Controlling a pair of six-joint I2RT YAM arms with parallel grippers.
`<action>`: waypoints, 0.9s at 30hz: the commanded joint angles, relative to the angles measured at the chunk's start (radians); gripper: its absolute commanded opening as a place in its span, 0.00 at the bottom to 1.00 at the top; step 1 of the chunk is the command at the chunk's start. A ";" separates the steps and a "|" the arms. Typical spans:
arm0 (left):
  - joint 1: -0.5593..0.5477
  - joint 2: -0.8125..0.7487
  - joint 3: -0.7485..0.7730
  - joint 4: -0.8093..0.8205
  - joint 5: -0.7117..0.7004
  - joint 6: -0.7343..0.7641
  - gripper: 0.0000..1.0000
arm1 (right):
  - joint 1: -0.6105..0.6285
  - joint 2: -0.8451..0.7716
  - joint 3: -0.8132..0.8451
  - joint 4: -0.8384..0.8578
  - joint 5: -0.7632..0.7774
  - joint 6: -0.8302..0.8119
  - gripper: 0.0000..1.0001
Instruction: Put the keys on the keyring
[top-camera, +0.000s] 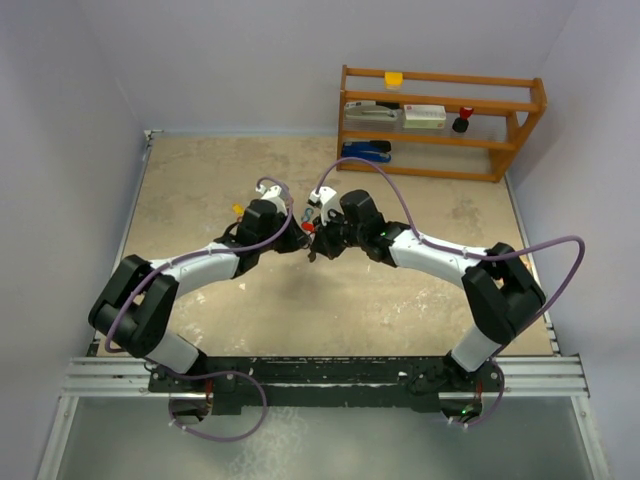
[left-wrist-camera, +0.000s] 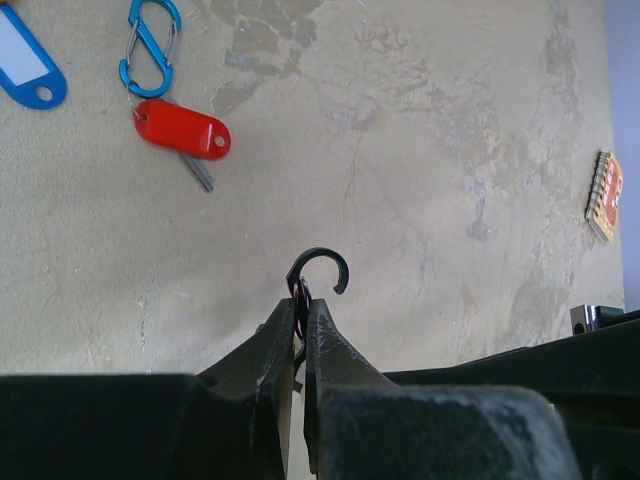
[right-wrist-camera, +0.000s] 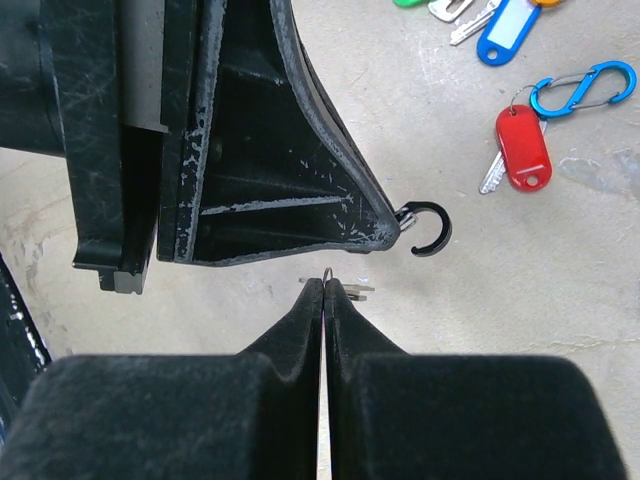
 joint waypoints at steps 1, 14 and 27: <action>-0.011 0.005 0.048 -0.002 0.023 0.015 0.00 | 0.002 -0.014 0.046 0.012 0.004 -0.017 0.00; -0.016 -0.001 0.057 -0.053 0.021 0.043 0.00 | 0.000 -0.009 0.060 -0.012 0.067 -0.019 0.00; -0.016 -0.022 0.057 -0.058 0.027 0.045 0.00 | -0.005 0.008 0.068 -0.021 0.067 -0.019 0.00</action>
